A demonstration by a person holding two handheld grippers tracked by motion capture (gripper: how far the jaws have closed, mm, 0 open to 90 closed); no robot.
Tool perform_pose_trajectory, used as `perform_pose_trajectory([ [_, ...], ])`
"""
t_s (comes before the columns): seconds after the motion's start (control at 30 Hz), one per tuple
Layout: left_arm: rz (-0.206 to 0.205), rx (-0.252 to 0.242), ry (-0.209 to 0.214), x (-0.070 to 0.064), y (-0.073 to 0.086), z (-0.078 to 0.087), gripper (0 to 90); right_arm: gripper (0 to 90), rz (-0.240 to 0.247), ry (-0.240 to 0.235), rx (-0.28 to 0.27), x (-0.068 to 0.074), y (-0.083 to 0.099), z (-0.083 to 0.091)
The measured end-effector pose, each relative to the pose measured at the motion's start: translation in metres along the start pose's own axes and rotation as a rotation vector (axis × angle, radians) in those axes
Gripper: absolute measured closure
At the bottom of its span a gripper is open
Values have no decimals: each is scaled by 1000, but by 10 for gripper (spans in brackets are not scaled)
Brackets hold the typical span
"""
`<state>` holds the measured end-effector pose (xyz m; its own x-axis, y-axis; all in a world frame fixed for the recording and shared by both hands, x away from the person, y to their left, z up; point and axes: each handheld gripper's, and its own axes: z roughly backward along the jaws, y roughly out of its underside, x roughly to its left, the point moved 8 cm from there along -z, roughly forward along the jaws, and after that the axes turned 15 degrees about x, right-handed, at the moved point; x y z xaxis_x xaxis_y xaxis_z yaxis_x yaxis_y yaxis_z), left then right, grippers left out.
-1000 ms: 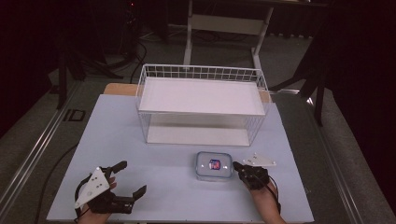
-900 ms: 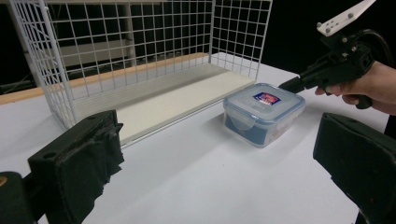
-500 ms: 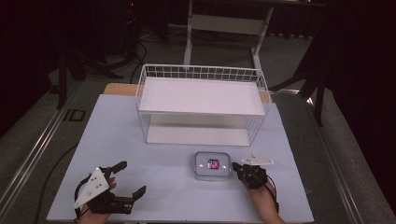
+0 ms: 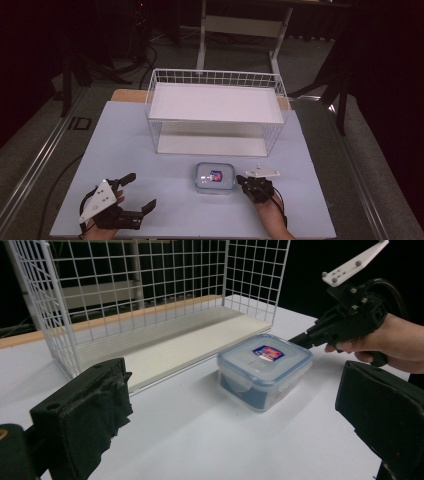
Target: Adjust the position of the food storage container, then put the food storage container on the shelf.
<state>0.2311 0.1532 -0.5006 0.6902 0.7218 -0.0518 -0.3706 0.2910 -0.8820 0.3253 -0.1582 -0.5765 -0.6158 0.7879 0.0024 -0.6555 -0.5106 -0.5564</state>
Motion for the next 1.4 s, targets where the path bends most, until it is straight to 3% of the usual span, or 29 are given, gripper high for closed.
perform_pose_trajectory([
  [0.23, -3, 4, 5, -1, 0, -1, 19, 900, -4, -23, -4, 14, -14, -10],
  [0.37, -3, 4, 7, -1, 0, 0, 19, 900, 22, -16, -10, 21, -20, -14],
  [0.6, 8, 5, 28, -2, 1, -2, 19, 897, 10, 3, -27, 10, -14, -1],
  [0.67, 1, 13, 27, -3, 1, -4, 19, 848, 14, -2, -37, 8, -12, 4],
  [0.77, -2, 34, 30, -3, 3, -8, 19, 702, 46, -26, -60, 7, -9, 13],
  [0.97, 0, 76, 25, -2, 7, -17, 20, 281, 70, -125, -95, 18, -9, 23],
  [1.03, 4, 91, 35, -3, 9, -20, 19, 196, 113, -126, -107, 25, -10, 27],
  [1.1, 10, 98, 47, -4, 8, -22, 20, 195, 122, -155, -112, 28, -11, 29],
  [1.2, 27, 118, 80, -8, 6, -27, 19, 136, 132, -160, -125, 32, -13, 34],
  [1.27, 19, 145, 89, -10, 6, -30, 19, 148, 136, -152, -152, 32, -16, 38],
  [1.3, -1, 182, 93, -14, 6, -37, 19, 148, 142, -144, -163, 32, -17, 40],
  [1.4, -23, 224, 104, -17, 4, -46, 19, 181, 175, -169, -148, 32, -19, 44],
])
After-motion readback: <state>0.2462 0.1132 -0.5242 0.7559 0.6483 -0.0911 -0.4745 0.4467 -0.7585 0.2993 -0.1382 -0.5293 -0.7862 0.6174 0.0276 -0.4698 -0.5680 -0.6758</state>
